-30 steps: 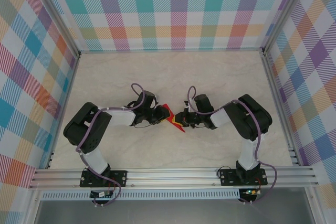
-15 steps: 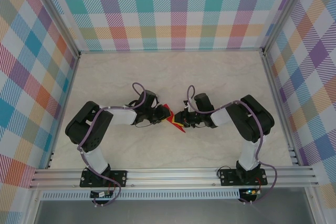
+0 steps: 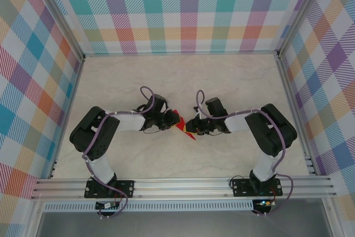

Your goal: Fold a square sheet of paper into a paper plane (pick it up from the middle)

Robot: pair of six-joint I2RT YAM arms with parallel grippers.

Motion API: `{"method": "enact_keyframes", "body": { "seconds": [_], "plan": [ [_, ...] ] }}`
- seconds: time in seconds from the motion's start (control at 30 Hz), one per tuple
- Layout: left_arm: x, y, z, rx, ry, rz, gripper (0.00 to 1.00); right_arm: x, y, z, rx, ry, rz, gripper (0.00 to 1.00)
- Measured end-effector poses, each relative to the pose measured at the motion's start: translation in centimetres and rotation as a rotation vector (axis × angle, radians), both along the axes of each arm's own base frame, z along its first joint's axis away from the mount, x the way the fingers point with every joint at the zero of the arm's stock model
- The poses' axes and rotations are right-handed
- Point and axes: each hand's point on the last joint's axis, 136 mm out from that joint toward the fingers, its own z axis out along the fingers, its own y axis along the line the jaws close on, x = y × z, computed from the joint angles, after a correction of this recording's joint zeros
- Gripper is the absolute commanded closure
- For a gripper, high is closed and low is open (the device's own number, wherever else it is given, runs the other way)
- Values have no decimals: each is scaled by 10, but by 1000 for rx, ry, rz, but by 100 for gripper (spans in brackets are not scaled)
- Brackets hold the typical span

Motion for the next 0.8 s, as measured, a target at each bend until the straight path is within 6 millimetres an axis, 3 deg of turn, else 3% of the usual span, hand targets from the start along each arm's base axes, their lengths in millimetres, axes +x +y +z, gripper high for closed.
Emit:
{"method": "enact_keyframes", "body": {
  "seconds": [0.33,0.8],
  "plan": [
    [1,1,-8,17,23,11,81,2,-10,0,-84,-138,60,72],
    [1,1,-8,18,28,13,81,4,2,4,-135,-249,150,74]
  ]
}}
